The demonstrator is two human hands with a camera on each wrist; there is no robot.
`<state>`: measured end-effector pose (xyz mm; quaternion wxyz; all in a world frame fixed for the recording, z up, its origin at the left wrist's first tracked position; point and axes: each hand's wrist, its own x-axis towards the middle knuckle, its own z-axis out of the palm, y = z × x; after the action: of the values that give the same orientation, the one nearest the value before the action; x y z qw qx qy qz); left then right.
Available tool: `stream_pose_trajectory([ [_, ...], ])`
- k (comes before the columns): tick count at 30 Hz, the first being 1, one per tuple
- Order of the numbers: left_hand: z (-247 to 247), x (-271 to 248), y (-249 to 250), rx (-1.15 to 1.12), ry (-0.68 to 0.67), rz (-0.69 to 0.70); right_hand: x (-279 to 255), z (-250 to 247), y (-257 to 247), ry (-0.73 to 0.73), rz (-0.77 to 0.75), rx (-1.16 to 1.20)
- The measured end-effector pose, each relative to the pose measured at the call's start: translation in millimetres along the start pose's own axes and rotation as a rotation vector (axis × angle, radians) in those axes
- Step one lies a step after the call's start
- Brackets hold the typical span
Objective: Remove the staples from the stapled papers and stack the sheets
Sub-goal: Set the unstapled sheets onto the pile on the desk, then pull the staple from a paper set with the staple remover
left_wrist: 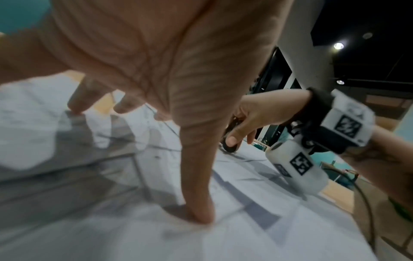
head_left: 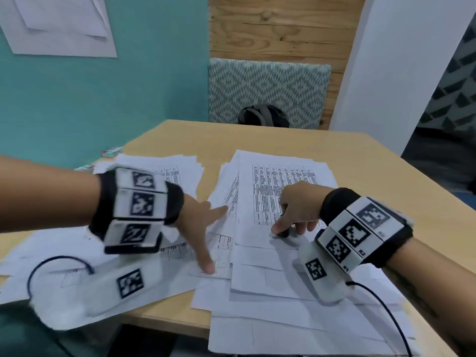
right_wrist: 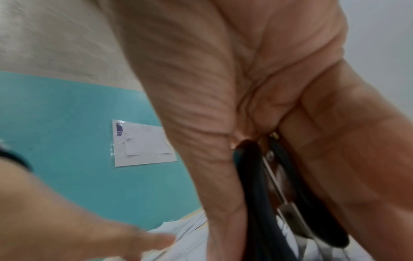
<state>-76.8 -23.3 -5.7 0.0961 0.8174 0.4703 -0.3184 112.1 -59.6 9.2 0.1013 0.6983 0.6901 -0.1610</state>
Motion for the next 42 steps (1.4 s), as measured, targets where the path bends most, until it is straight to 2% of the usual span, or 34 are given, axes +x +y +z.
stream_pose_trajectory([
  [5,38.9,-28.1,-50.2,0.063,-0.192,0.068,3.5,2.3,2.4,-0.002,-0.016,0.045],
  [9,51.4,-41.2,-86.7,-0.006,-0.172,0.183,4.4,2.3,1.8,-0.006,-0.011,0.064],
  [11,50.6,-44.0,-99.7,0.004,-0.18,0.165,3.1,1.8,0.6,-0.007,-0.006,0.068],
  [14,39.0,-50.7,-91.8,0.131,-0.174,0.114,0.4,1.7,-1.0,0.002,0.003,0.041],
  [16,21.6,-55.0,-73.9,0.136,-0.101,0.083,-0.2,1.4,-2.4,0.003,0.007,0.037],
  [18,1.3,-52.2,-51.2,-0.006,0.096,0.121,-0.1,1.1,-3.3,-0.001,0.008,0.041],
  [20,-16.5,-35.1,-28.9,-0.406,0.372,0.198,-0.3,1.1,-4.3,-0.002,0.01,0.04],
  [22,-35.1,-11.4,-4.6,-0.768,0.489,0.199,-0.9,0.6,-4.8,-0.001,0.013,0.042],
  [24,-47.7,11.5,13.7,-0.93,0.479,0.067,-1.6,0.4,-5.1,0.0,0.015,0.035],
  [25,-50.5,22.0,18.8,-0.963,0.433,0.011,-1.7,0.3,-5.3,0.003,0.017,0.027],
  [27,-50.5,39.2,26.4,-0.957,0.343,-0.052,-1.9,-0.1,-5.3,0.01,0.018,0.009],
  [29,-46.5,49.3,32.5,-0.948,0.325,-0.085,-1.5,-0.3,-5.3,0.008,0.013,-0.005],
  [36,-40.3,71.3,32.8,-1.063,0.375,-0.126,0.9,-1.1,-2.9,-0.004,0.007,0.021],
  [42,-36.1,77.5,26.1,-1.032,0.448,-0.125,2.6,-4.0,4.9,-0.026,0.014,0.122],
])
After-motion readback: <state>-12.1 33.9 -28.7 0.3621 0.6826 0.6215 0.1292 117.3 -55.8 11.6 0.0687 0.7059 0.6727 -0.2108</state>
